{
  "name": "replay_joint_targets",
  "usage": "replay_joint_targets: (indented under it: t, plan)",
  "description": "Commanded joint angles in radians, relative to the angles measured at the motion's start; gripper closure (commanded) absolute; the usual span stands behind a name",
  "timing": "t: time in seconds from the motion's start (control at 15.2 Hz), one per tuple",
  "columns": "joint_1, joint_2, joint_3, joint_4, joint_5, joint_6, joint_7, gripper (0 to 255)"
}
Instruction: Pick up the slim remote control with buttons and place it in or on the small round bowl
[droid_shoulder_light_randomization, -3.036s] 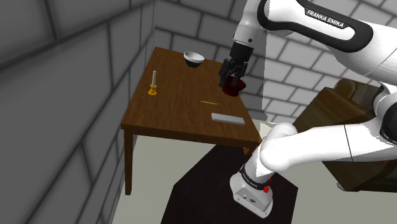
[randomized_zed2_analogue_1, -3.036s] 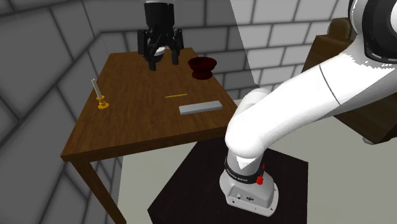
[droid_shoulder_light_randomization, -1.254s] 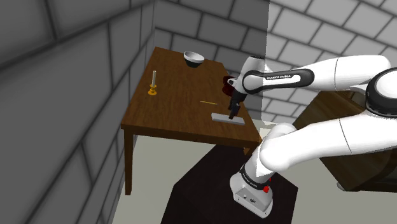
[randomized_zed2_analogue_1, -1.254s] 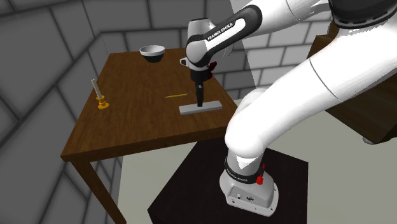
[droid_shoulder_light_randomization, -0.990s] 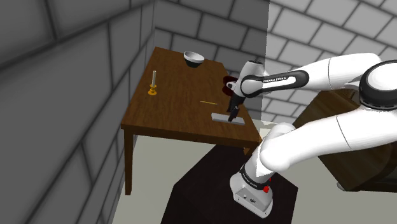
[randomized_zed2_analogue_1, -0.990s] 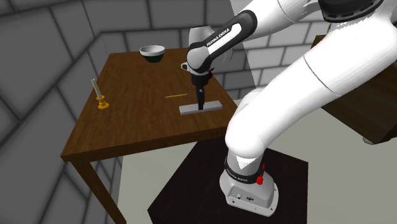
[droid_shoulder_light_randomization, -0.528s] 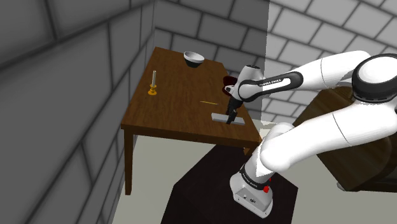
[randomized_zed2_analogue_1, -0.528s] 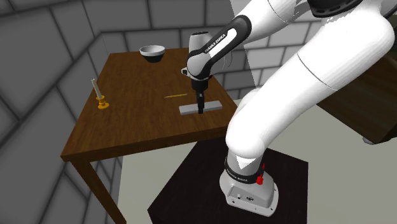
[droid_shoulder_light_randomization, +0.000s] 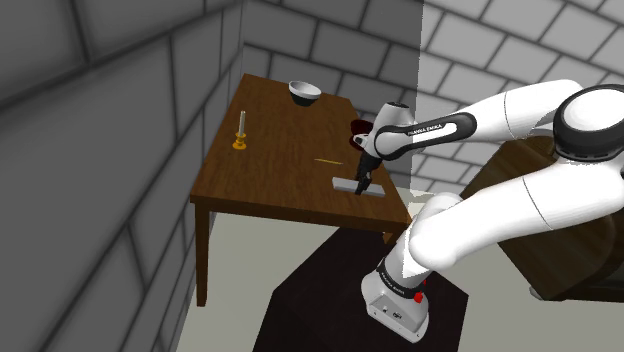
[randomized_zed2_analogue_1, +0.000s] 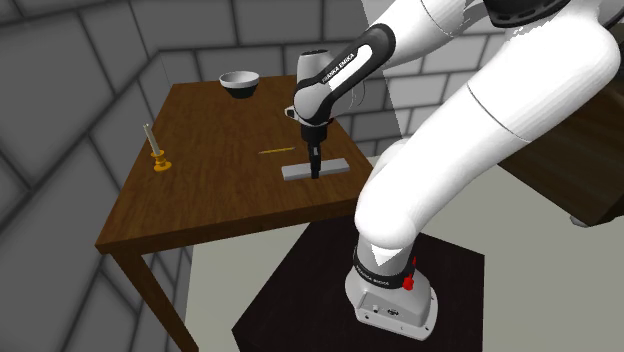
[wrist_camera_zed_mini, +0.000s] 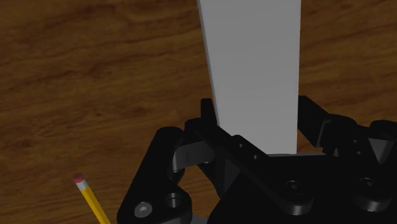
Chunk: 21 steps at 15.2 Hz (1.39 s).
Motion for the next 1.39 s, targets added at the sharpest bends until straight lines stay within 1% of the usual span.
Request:
replay_joint_targets:
  t: [0.0,0.33,0.79,1.32]
  plan:
    - [0.0,0.001,-0.001,0.0,0.0,0.001,0.0,255]
    - [0.0,0.001,-0.001,-0.001,0.0,0.001,0.0,255]
    - [-0.017,-0.093,0.053,0.042,0.017,-0.135,0.005,255]
    - [-0.022,-0.17,0.108,0.105,0.046,-0.274,0.005,255]
